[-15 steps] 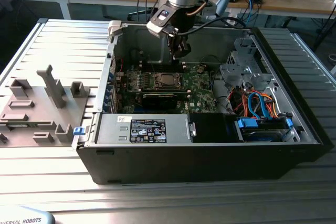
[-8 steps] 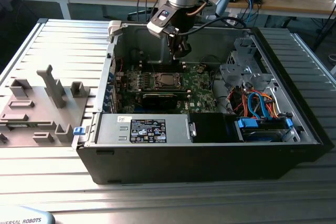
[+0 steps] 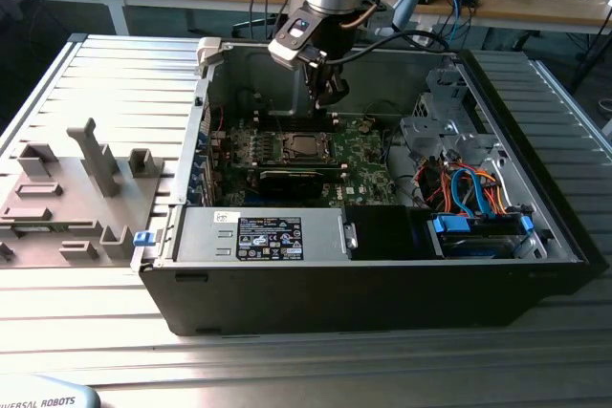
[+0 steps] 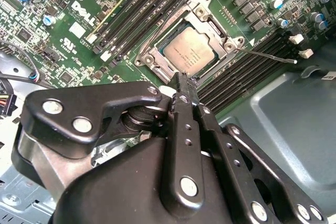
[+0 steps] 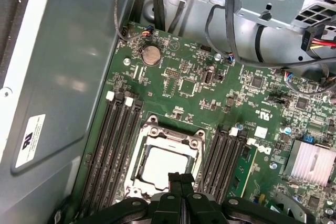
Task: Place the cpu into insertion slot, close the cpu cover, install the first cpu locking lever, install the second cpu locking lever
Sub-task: 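Install the first cpu locking lever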
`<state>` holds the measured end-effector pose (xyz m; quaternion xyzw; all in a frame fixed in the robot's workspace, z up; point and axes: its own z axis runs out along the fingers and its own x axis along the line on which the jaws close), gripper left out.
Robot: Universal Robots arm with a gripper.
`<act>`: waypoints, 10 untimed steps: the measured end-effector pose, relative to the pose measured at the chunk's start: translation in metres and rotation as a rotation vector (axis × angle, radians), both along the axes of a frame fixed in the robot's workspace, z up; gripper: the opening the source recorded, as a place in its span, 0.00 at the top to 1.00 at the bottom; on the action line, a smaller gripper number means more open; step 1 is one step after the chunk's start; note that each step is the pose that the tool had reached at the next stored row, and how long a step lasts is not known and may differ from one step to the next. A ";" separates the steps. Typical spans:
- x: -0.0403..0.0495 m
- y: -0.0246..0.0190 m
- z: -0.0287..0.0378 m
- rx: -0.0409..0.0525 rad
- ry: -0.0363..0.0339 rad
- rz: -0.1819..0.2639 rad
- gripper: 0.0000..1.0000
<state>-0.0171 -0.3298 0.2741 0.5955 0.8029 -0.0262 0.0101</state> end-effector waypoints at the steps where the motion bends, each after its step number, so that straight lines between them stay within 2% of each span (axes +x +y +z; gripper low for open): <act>1: 0.0000 0.0000 0.0000 0.0000 0.0000 0.001 0.89; 10: 0.0000 0.0000 0.0000 0.0001 -0.0001 0.027 0.89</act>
